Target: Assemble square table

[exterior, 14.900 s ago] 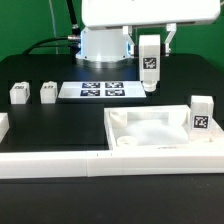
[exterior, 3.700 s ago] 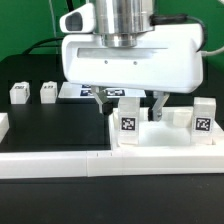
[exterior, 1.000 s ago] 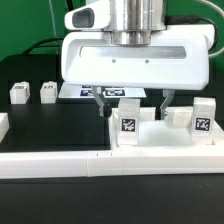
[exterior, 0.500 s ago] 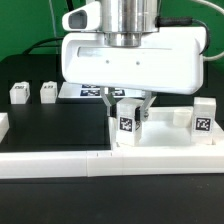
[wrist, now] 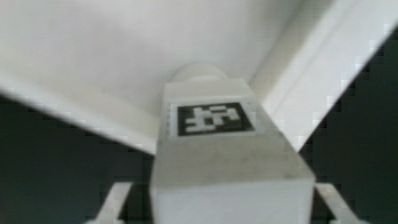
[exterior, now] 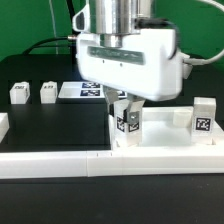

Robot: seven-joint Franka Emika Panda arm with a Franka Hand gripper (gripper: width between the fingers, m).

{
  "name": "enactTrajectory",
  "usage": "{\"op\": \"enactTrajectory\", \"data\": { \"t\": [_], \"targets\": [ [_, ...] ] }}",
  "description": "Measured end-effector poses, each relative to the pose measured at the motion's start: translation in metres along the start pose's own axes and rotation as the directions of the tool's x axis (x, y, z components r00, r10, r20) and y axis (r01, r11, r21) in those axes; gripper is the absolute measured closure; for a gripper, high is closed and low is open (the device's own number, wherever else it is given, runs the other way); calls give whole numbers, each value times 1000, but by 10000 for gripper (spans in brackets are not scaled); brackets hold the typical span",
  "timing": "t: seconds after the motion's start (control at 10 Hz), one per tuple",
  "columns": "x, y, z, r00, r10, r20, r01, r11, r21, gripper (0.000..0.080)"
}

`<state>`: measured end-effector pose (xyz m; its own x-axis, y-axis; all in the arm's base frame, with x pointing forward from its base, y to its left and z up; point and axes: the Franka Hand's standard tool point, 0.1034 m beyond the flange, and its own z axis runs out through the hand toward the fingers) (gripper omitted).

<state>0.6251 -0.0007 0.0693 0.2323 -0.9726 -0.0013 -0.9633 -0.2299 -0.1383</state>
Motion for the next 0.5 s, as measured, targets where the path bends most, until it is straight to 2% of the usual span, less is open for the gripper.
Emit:
{"op": "enactTrajectory", "data": {
  "t": [0.2, 0.5],
  "targets": [
    [1, 2, 0, 956, 287, 63, -288, 958, 4, 505],
    [-2, 2, 0, 917, 395, 55, -396, 918, -5, 505]
  ]
}}
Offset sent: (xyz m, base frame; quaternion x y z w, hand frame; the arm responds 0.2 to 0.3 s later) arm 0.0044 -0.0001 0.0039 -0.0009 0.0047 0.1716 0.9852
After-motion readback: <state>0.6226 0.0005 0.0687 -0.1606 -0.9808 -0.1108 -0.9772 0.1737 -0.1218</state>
